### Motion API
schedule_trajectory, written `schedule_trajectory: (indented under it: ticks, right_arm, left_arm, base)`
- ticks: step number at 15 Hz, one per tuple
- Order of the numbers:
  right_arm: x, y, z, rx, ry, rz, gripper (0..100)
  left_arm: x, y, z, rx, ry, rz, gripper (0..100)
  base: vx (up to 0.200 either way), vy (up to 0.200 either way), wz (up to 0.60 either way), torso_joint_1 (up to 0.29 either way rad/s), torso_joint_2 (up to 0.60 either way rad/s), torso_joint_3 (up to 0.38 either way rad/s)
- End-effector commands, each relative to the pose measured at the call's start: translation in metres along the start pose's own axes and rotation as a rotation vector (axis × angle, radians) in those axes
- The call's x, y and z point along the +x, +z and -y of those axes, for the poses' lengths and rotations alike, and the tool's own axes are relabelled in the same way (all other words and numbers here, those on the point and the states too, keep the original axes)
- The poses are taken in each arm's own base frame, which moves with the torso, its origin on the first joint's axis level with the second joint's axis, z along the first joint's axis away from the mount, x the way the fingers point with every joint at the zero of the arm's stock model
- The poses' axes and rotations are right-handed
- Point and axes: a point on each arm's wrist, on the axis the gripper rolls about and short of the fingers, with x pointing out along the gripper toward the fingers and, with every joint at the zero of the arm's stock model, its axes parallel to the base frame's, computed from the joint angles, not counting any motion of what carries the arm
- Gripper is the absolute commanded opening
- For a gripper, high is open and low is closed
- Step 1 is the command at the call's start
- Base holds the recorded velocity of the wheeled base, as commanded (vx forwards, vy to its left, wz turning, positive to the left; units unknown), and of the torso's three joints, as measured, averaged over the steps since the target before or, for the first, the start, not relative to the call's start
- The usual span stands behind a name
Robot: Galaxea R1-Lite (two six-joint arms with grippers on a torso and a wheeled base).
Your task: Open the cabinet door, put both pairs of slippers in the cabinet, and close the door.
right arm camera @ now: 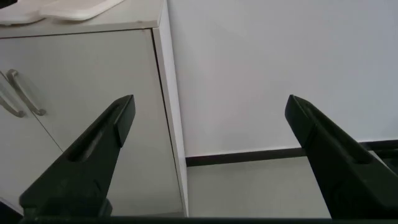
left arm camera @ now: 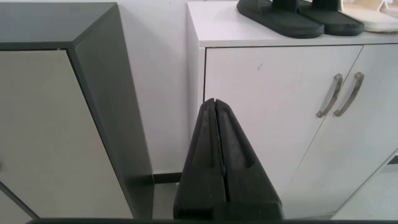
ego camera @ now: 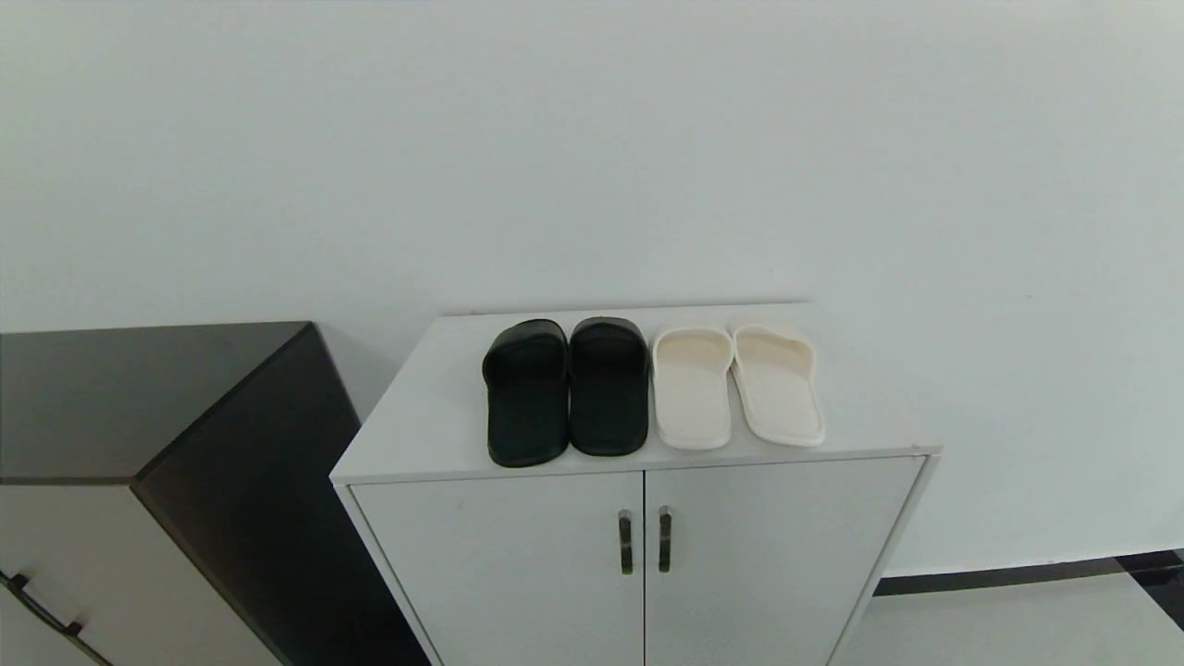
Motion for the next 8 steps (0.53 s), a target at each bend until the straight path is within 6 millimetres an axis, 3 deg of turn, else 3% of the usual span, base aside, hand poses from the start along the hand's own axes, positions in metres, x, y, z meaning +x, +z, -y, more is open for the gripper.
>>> schedule_trajectory:
  ticks: [1,6,7,8]
  right_arm:
    - [0.0,0.0,0.0,0.0,0.0,0.002,100]
    - [0.0,0.0,0.0,-0.003,-0.011,0.003,100]
    - [-0.004,0.019,0.001,-0.001,-0.022,0.061,100]
    - [-0.015,0.093,0.002,0.093,-0.015,0.173,100]
  left_arm:
    - [0.0,0.0,0.0,-0.001,0.0,0.001,0]
    - [0.0,0.0,0.0,-0.001,0.0,0.001,0]
    - [0.0,0.0,0.0,0.001,0.0,0.001,0]
    - [0.0,0.0,0.0,0.007,-0.001,0.001,0]
  base:
    - [0.0,0.0,0.0,0.0,0.0,0.0]
    - [0.0,0.0,0.0,0.0,0.0,0.0]
    - [0.0,0.0,0.0,0.0,0.0,0.0]
    - [0.0,0.0,0.0,0.0,0.0,0.0]
